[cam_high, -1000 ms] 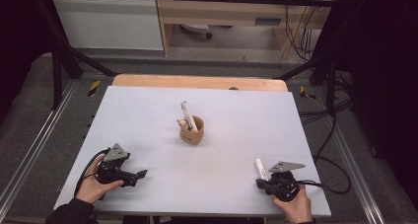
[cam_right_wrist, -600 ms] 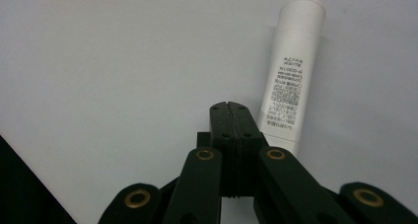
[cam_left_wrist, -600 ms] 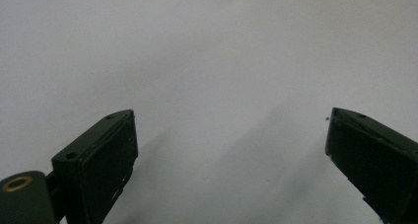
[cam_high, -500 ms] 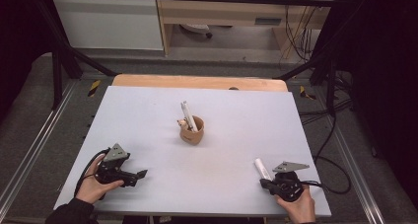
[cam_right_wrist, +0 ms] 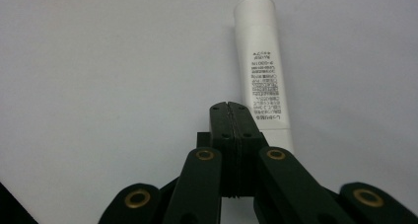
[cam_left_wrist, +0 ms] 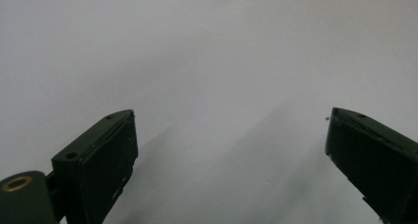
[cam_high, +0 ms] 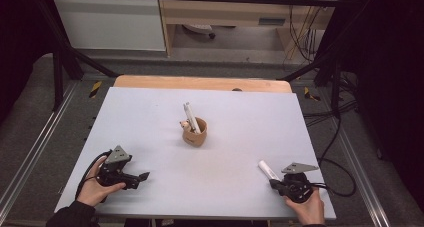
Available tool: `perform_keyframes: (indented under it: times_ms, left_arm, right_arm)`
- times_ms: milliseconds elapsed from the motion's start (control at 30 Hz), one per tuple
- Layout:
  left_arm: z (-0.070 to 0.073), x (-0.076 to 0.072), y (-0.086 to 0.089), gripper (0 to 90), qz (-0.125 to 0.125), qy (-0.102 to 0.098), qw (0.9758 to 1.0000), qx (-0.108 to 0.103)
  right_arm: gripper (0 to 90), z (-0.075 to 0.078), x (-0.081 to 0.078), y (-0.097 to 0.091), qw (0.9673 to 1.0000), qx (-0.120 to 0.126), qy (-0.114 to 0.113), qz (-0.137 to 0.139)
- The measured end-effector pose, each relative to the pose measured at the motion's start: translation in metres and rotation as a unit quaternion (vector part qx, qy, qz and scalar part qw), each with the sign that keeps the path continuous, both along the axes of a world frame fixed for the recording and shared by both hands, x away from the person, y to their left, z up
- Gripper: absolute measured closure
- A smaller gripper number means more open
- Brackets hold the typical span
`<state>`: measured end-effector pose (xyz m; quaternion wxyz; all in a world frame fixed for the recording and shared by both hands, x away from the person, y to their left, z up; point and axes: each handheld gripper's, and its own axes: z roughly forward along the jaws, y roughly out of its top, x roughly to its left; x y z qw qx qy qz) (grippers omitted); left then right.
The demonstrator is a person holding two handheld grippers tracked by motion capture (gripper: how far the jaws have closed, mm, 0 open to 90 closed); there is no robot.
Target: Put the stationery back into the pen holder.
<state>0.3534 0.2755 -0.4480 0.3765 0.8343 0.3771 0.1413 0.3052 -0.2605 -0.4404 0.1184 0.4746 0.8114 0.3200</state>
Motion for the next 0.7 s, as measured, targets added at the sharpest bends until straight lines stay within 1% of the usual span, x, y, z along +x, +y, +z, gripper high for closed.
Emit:
perform_keyframes:
  times_ms: [167, 200, 300, 333, 367, 400, 467, 533, 633, 700]
  left_arm:
    - [0.0, 0.0, 0.0, 5.7, 0.0, 0.0, 1.0, 0.001]
    - [0.0, 0.0, 0.0, 5.7, 0.001, 0.0, 1.0, 0.0]
    - [0.0, 0.0, 0.0, 5.7, 0.001, 0.001, 1.0, 0.0]
    - [0.0, 0.0, 0.0, 5.7, 0.0, 0.001, 1.0, 0.001]
    - [0.0, 0.0, 0.0, 5.7, 0.0, 0.001, 1.0, 0.001]
    - [0.0, 0.0, 0.0, 5.7, 0.0, 0.002, 1.0, 0.0]
    - [0.0, 0.0, 0.0, 5.7, 0.0, 0.001, 1.0, 0.001]
    - [0.0, 0.0, 0.0, 5.6, 0.001, 0.001, 1.0, 0.0]
    - [-0.001, 0.0, 0.0, 5.7, 0.001, 0.002, 1.0, 0.0]
    - [0.0, 0.0, 0.0, 5.6, 0.0, 0.002, 1.0, 0.001]
  right_arm:
    - [90.0, 0.001, 0.001, -0.002, 1.0, 0.0, 0.001, 0.0]
    - [90.0, 0.001, 0.001, -0.002, 1.0, 0.005, 0.001, 0.001]
    - [85.7, 0.007, 0.002, 0.002, 0.9999, 0.013, -0.005, 0.01]
    - [83.0, 0.009, 0.003, 0.004, 0.9998, 0.018, -0.005, 0.011]
    - [80.4, 0.012, 0.005, 0.005, 0.9997, 0.02, -0.012, 0.012]
    - [76.1, 0.014, 0.007, 0.007, 0.9996, 0.017, -0.017, 0.013]
    - [65.9, 0.018, 0.012, 0.009, 0.9997, 0.012, -0.016, 0.013]
    - [57.4, 0.02, 0.018, 0.009, 0.9998, 0.002, -0.016, 0.013]
    - [45.6, 0.022, 0.028, 0.01, 0.9998, -0.013, -0.004, 0.017]
    - [40.7, 0.023, 0.035, 0.012, 0.9995, -0.023, 0.008, 0.021]
